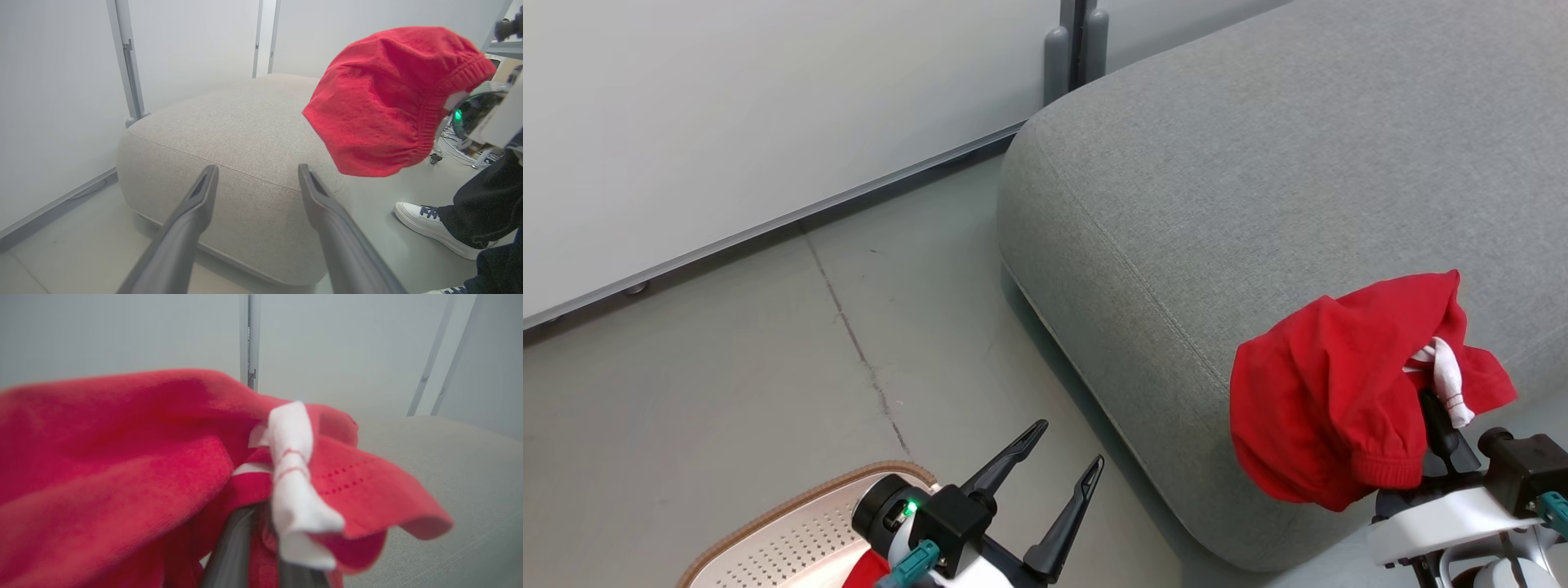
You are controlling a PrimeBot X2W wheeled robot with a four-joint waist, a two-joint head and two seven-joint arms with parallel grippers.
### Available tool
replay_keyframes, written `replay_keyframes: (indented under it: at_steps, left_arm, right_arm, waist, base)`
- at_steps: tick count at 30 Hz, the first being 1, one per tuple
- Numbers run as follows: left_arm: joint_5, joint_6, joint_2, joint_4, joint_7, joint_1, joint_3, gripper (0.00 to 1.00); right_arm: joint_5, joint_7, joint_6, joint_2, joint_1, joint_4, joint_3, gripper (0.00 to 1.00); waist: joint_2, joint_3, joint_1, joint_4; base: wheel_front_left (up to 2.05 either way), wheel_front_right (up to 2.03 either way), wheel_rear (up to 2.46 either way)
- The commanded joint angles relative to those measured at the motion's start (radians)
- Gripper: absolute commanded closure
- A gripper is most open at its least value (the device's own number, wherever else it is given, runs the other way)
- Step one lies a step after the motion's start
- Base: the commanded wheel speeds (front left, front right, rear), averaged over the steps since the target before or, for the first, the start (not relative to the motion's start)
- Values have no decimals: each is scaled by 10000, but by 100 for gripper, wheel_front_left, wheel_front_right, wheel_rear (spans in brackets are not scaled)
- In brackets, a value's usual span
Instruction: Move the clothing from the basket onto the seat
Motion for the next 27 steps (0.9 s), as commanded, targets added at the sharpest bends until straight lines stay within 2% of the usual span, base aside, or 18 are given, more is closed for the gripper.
replay_keyframes:
  at_steps: [1,17,21,27]
  left_arm:
    - [33,-9,38,-34,-7,-156,10,0]
    - [-5,-9,40,-67,-7,-99,-175,0]
    - [73,-9,104,-85,-7,-152,-179,0]
    - [308,-9,462,-169,-5,-605,-323,0]
  right_arm:
    - [71,-54,2,-30,-31,15,-13,100]
    - [82,-54,2,-220,32,-84,-164,100]
    - [-26,-54,2,-433,-376,-328,-320,100]
    - [223,-54,2,-881,-1604,-700,-750,100]
  waist:
    - [0,7,0,-68]
    - [0,2,0,-18]
    - [0,203,0,16]
    - [0,1109,0,78]
  base:
    - [0,0,0]
    - [0,0,0]
    - [0,0,0]
    - [0,0,0]
